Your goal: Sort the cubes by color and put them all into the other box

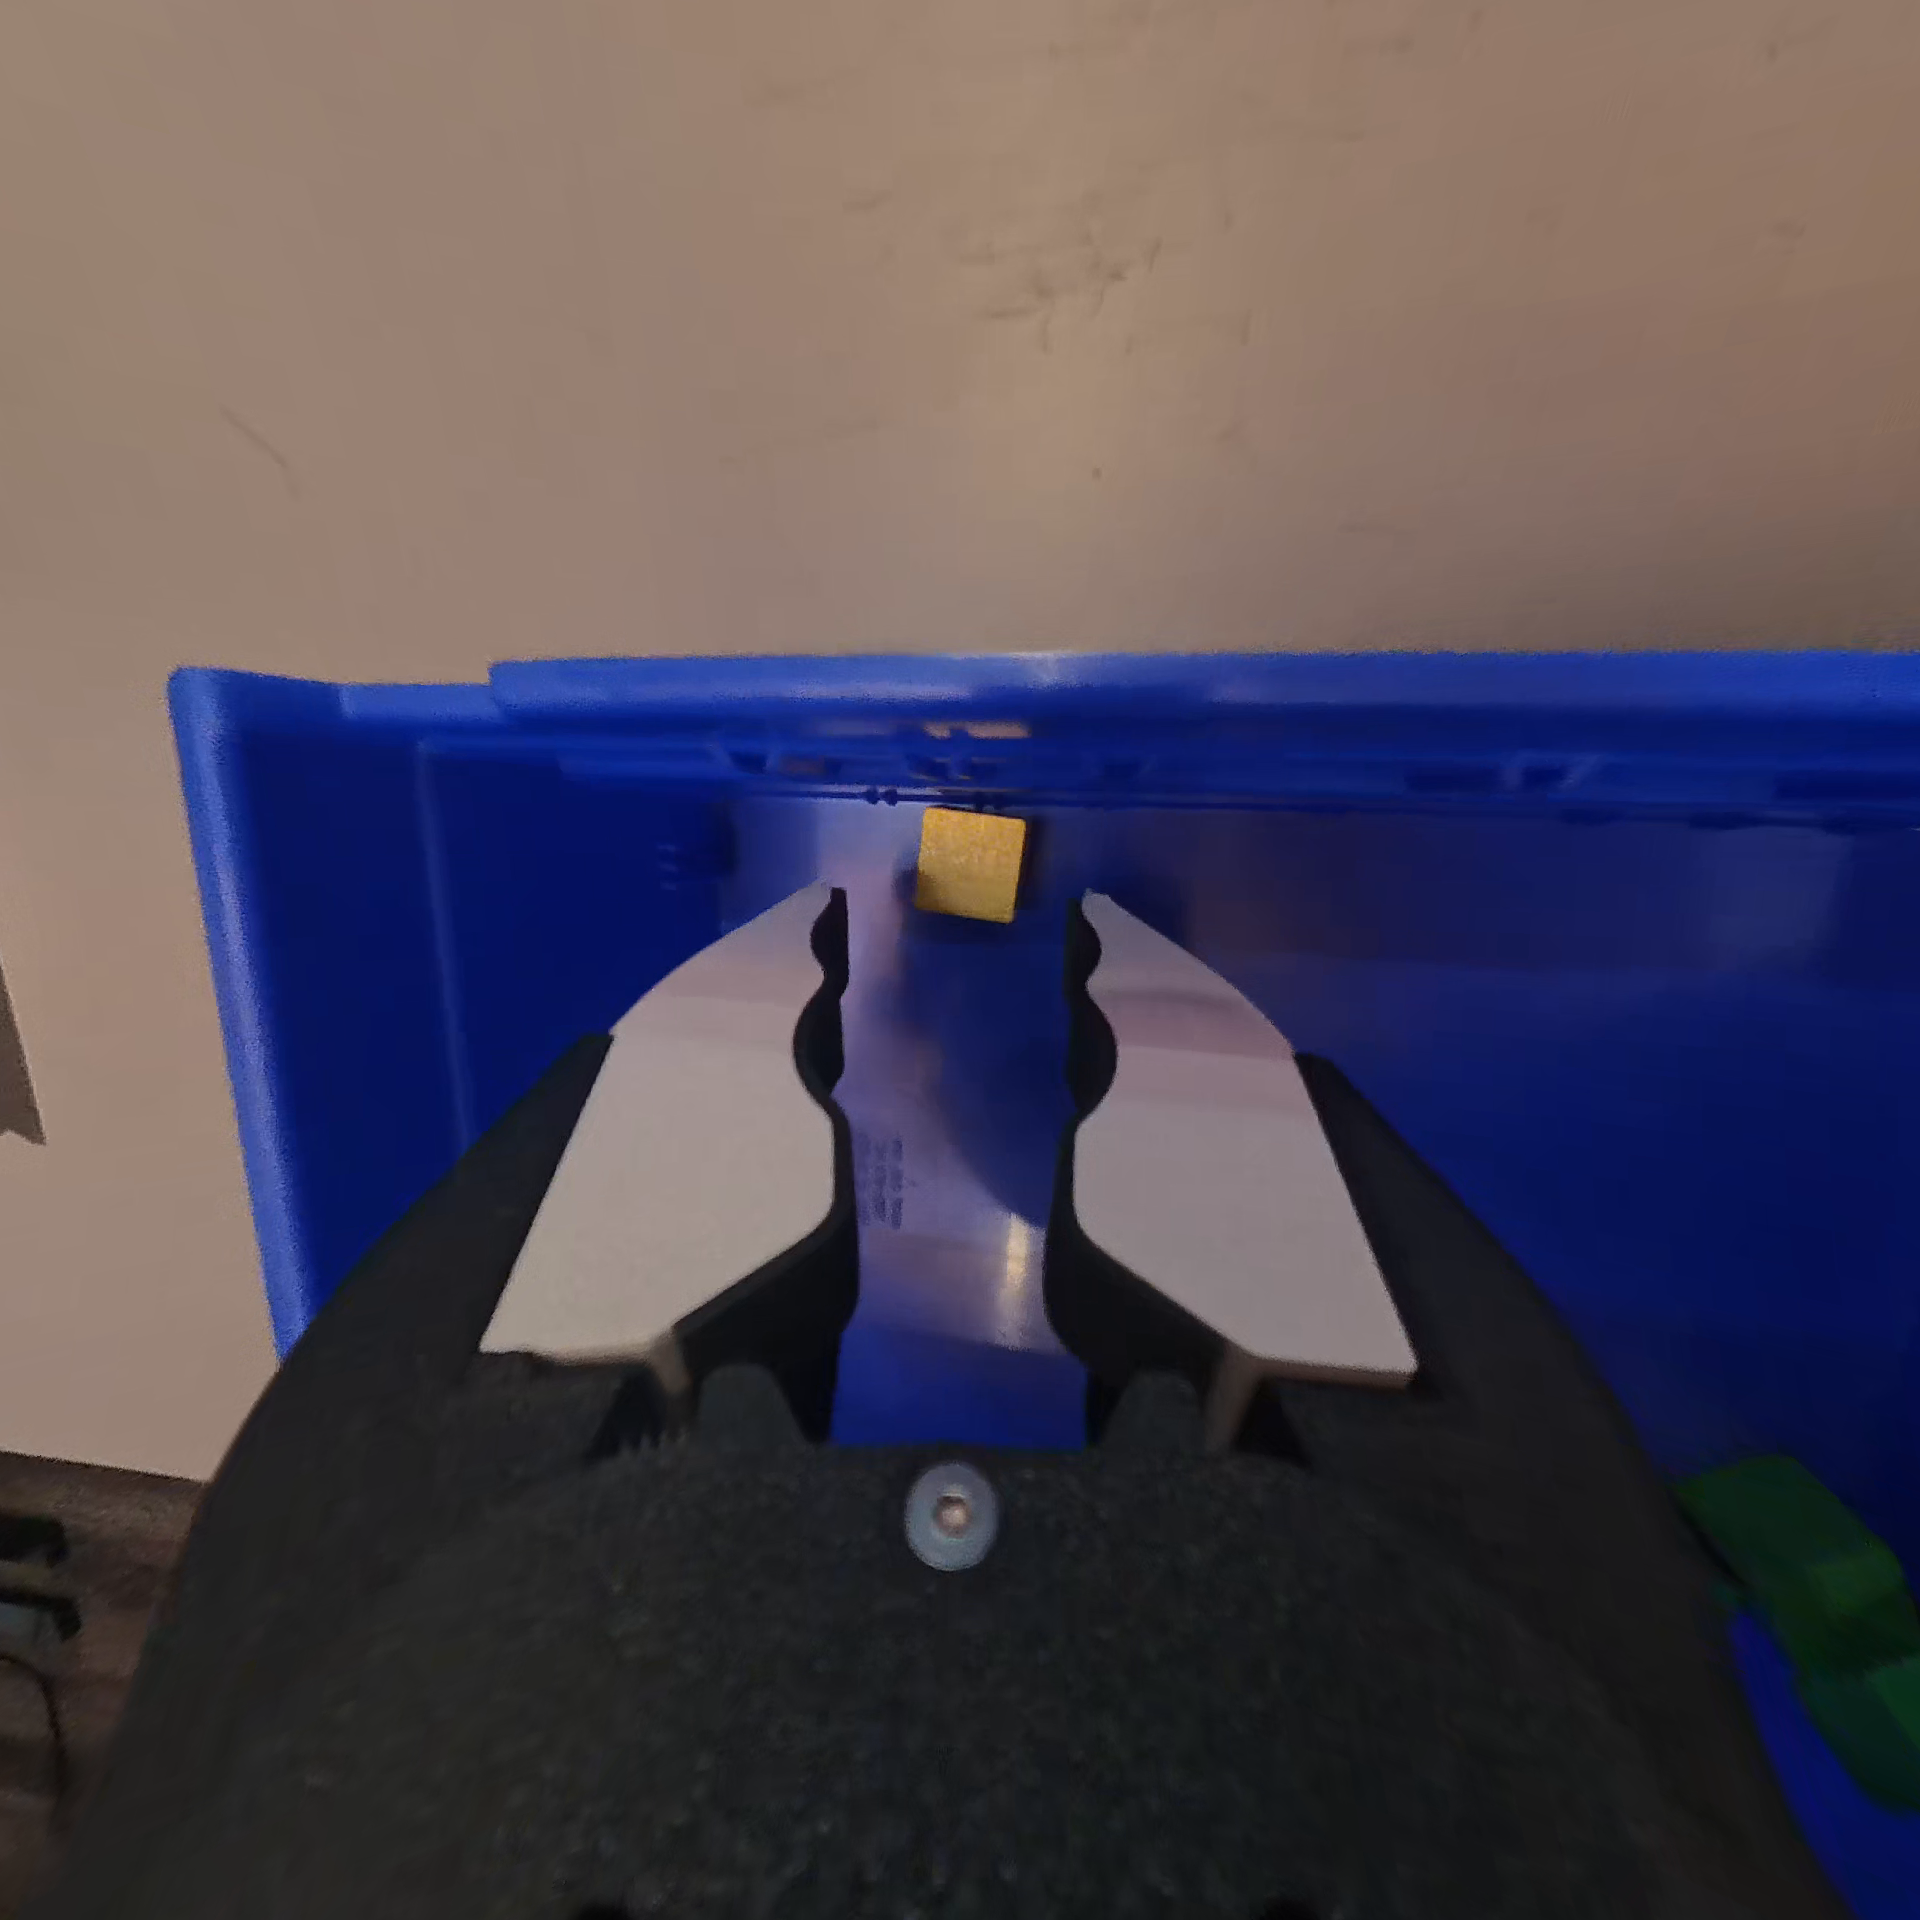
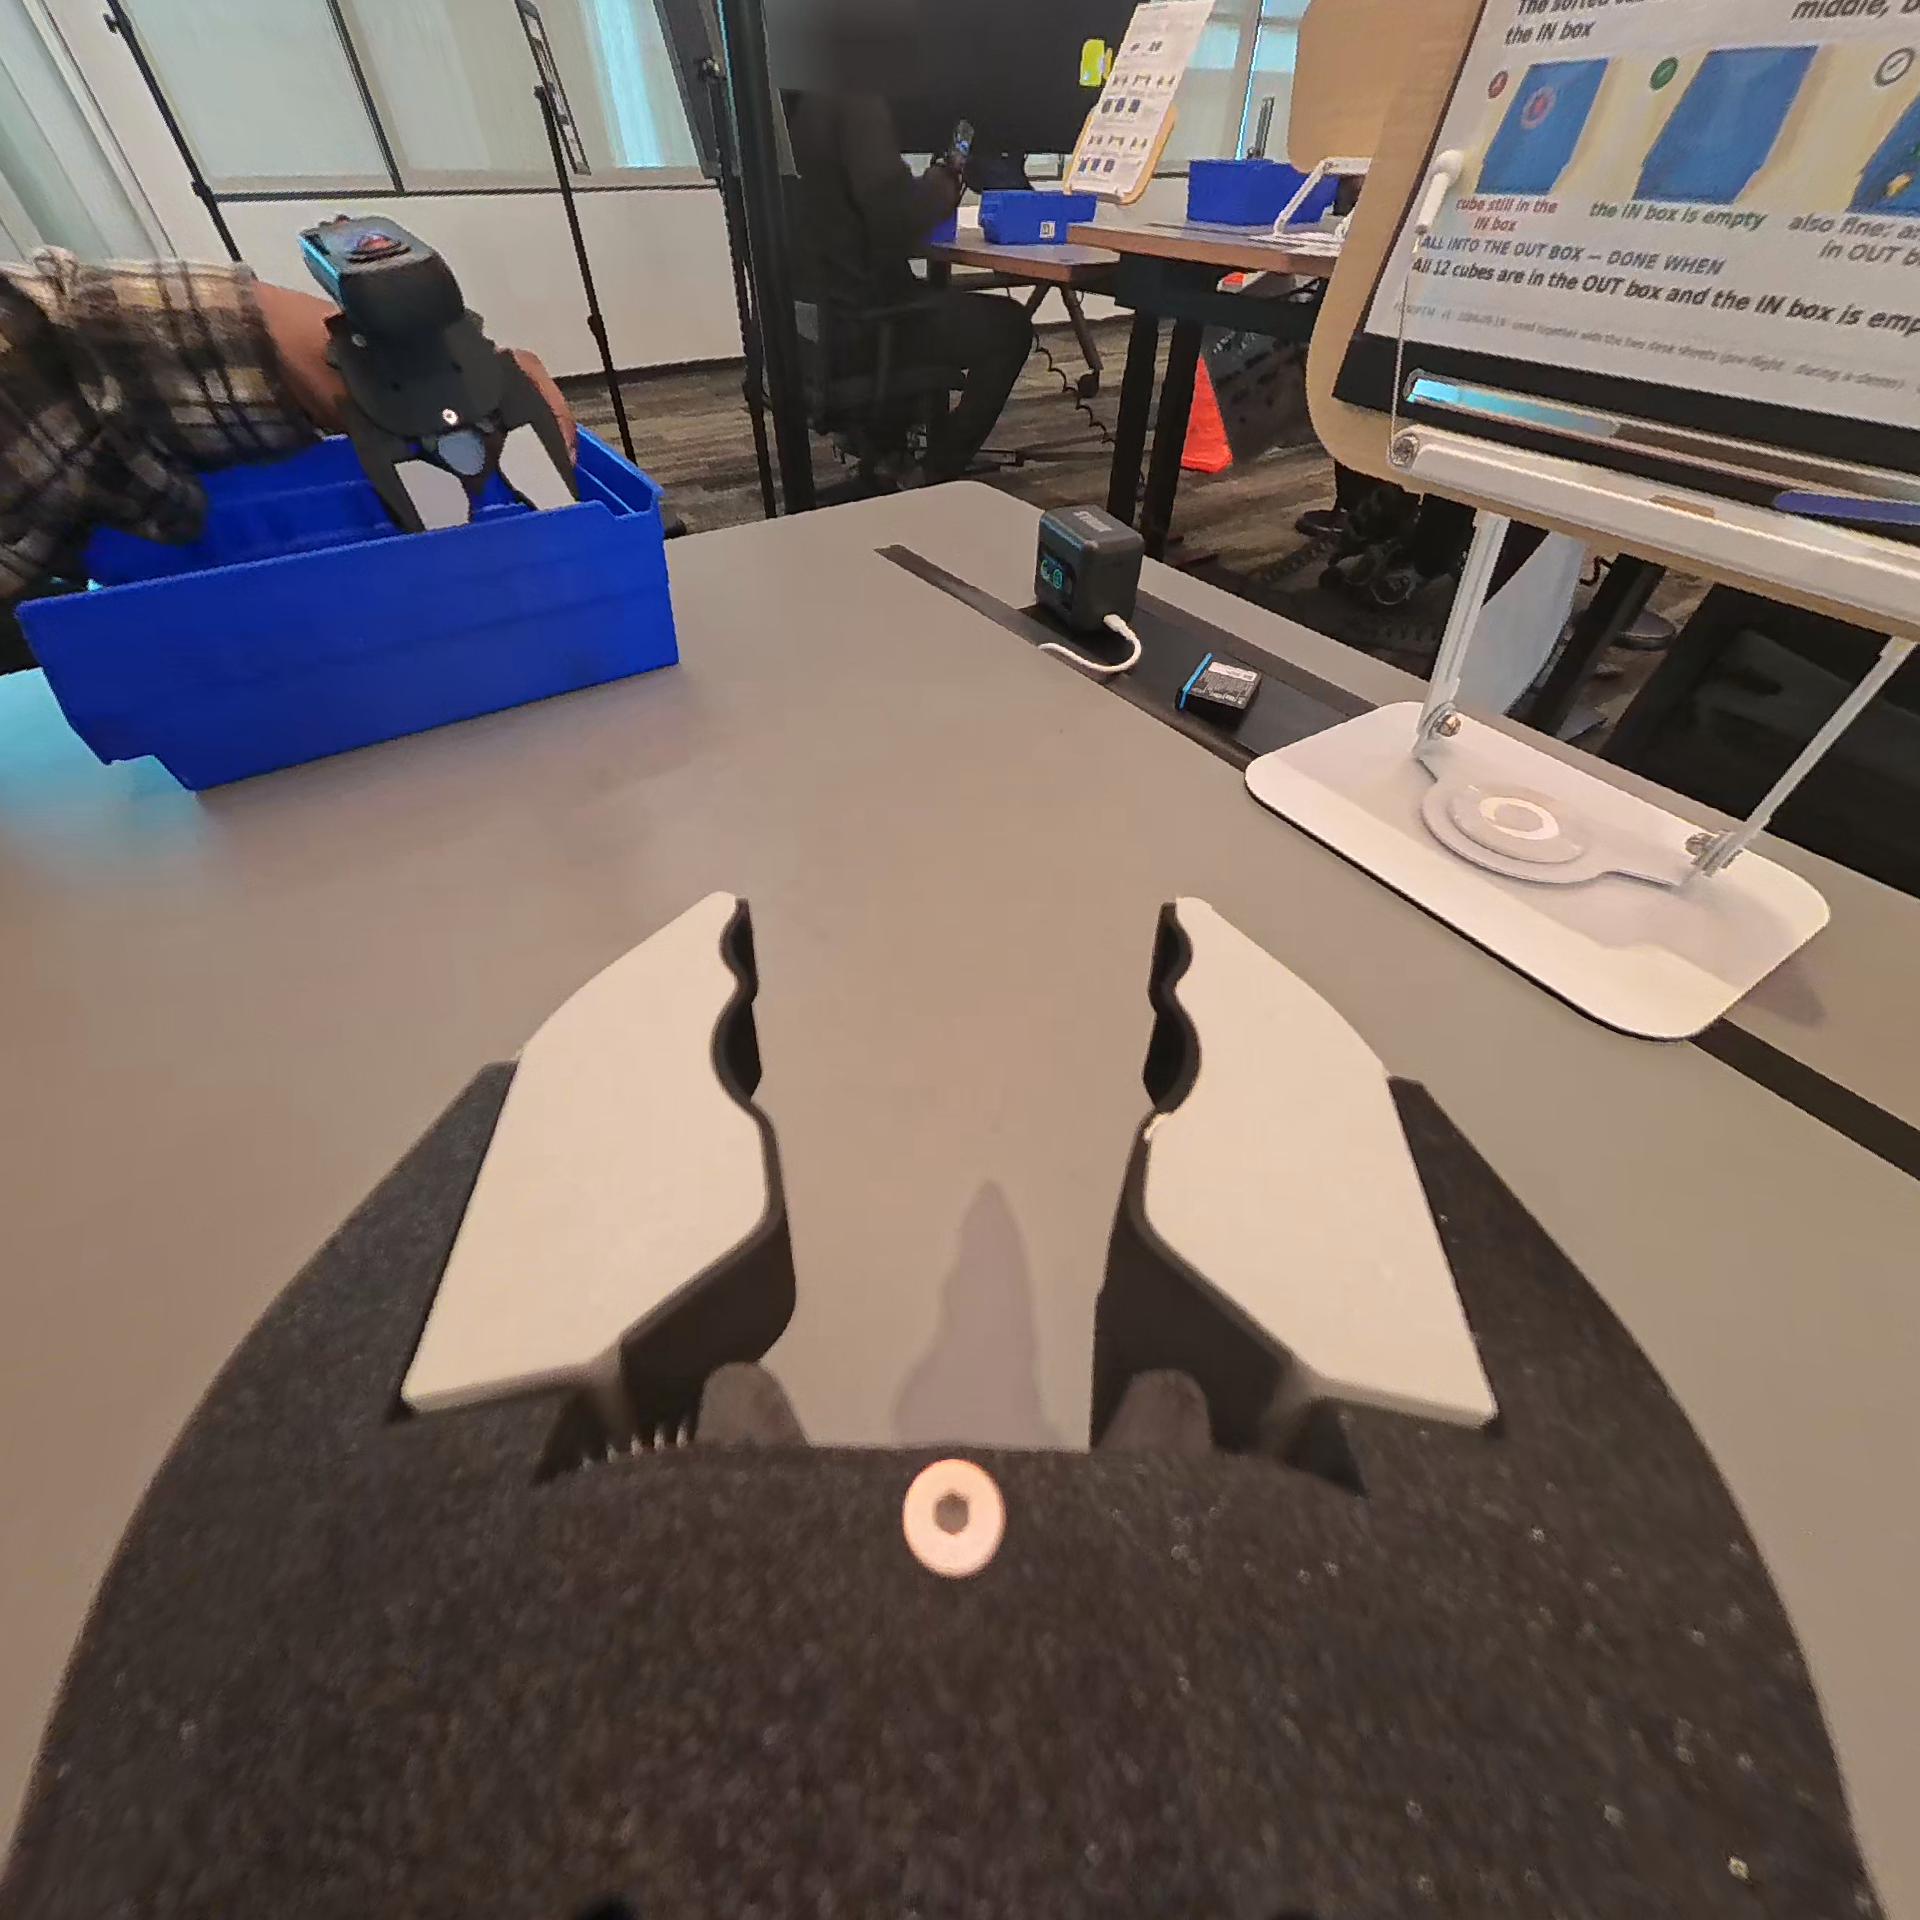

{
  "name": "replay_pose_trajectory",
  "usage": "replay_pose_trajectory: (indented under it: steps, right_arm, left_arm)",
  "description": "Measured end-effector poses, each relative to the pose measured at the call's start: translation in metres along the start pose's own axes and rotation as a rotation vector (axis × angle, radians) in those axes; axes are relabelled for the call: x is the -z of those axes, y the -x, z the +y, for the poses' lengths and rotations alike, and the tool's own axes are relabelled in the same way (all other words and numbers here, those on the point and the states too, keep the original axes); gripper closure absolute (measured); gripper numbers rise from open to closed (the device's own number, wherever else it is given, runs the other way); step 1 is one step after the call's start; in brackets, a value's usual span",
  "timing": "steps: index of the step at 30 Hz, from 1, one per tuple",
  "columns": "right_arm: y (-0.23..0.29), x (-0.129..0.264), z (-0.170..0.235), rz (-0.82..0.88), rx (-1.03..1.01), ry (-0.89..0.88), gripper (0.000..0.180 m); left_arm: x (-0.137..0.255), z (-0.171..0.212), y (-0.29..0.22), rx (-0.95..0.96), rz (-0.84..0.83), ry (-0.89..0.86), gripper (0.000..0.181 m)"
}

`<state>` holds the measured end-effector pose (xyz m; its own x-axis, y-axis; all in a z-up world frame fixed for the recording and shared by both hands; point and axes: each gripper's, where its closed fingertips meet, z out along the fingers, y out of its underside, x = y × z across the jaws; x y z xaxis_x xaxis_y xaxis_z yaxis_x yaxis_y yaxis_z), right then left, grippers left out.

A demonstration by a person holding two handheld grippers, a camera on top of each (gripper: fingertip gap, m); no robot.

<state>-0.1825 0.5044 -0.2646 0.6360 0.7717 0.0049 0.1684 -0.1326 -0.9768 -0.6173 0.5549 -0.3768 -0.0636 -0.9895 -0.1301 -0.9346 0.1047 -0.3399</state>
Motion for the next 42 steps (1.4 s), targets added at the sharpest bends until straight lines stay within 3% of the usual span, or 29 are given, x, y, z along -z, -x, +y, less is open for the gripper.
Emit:
replay_pose_trajectory:
  steps: [8,11,13,16,20,25,29,37,42]
  right_arm:
    - [0.001,0.002,0.0,0.002,0.009,0.0,0.107]
    - [0.001,0.003,-0.003,0.003,0.012,-0.008,0.107]
    - [0.003,0.005,-0.007,0.0,0.016,-0.019,0.107]
    - [0.007,0.007,-0.013,-0.015,0.021,-0.04,0.109]
    - [0.018,0.01,-0.02,-0.061,-0.025,-0.074,0.109]
    - [0.023,0.01,-0.028,-0.115,-0.239,-0.095,0.113]
    - [0.033,0.007,-0.041,-0.219,-0.495,-0.054,0.117]
    - [0.086,-0.014,-0.087,-0.482,-0.724,0.099,0.123]
    - [0.094,-0.02,-0.08,-0.469,-0.75,0.2,0.127]
  left_arm:
    - [-0.019,0.002,-0.004,-0.014,0.048,0.03,0.141]
    - [-0.027,0.009,-0.009,-0.017,0.077,0.064,0.158]
    - [-0.022,0.009,-0.004,0.0,0.045,0.059,0.158]
    - [0.003,0.005,0.003,0.063,-0.032,-0.015,0.159]
    - [0.068,-0.015,0.013,0.153,-0.22,-0.209,0.159]
    - [0.159,-0.093,0.007,0.207,-0.482,-0.49,0.159]
    - [0.183,-0.161,-0.007,0.279,-0.667,-0.442,0.159]
    - [0.094,-0.307,-0.038,0.201,-0.581,-0.3,0.159]
    - [0.058,-0.355,-0.034,0.148,-0.556,-0.251,0.159]
